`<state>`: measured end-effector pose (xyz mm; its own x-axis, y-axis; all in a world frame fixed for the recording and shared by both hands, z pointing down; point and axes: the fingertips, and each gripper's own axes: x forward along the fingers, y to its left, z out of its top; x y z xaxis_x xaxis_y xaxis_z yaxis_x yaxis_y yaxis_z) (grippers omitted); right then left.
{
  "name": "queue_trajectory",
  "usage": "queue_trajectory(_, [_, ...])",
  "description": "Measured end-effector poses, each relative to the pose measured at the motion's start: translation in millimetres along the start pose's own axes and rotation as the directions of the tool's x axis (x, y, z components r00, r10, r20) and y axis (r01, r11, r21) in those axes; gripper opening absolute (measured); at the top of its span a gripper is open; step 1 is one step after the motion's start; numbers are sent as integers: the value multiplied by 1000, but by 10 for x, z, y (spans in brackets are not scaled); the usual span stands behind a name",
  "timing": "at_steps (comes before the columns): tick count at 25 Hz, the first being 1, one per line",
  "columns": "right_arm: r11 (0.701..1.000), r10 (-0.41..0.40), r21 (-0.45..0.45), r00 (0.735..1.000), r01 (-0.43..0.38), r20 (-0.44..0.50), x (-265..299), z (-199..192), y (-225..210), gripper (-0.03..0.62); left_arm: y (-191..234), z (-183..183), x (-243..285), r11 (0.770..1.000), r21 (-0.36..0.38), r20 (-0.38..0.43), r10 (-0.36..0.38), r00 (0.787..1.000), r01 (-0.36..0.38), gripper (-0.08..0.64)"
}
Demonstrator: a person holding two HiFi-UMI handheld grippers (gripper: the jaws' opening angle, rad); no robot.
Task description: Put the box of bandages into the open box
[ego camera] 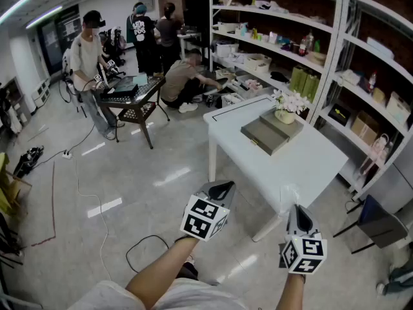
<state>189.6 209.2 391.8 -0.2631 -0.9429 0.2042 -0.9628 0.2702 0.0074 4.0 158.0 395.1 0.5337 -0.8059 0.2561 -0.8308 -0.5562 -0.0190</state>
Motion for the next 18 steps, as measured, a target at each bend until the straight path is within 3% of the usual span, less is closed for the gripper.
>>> queue_trajectory(10, [1000,7,5,1000,-7,2,152,-19,10,5,161,-24,32,1000,-5,-1,24,1000,-24,5])
queue_trajectory(18, [1000,-17,8,1000,17,-24,484,-63,-31,5,420,-85,338,1000,-12,-20,-2,1000,2,5])
